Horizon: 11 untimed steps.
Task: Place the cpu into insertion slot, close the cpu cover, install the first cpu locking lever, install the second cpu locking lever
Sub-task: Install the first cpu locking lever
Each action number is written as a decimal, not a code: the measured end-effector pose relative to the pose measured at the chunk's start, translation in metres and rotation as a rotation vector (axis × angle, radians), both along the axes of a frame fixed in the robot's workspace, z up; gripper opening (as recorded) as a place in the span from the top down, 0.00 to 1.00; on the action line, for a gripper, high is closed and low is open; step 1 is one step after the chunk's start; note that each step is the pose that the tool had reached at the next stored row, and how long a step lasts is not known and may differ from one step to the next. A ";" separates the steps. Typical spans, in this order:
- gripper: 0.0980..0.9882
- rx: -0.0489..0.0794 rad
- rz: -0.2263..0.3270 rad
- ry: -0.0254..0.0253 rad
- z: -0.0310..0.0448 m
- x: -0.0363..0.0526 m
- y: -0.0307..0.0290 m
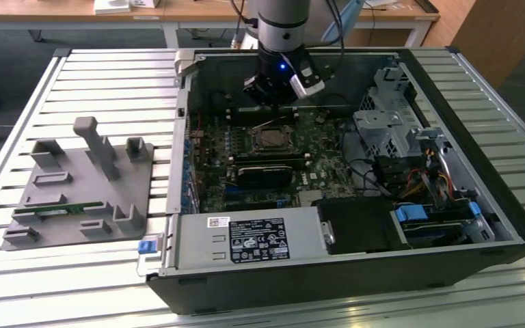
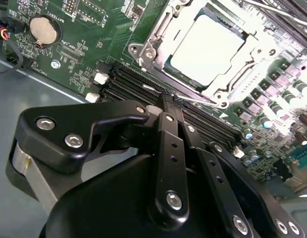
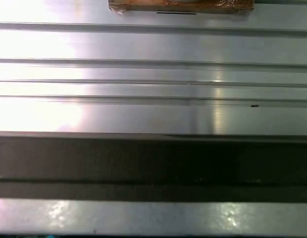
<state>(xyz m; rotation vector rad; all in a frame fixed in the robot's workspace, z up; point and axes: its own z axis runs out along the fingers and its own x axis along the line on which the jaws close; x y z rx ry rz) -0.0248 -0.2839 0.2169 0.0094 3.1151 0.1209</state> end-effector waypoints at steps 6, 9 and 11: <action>0.99 0.000 0.000 0.0001 -0.0039 0.0039 0.0000; 0.99 0.000 0.000 0.0014 -0.0073 0.0054 0.0000; 0.99 0.000 0.000 0.0036 -0.0103 0.0063 0.0000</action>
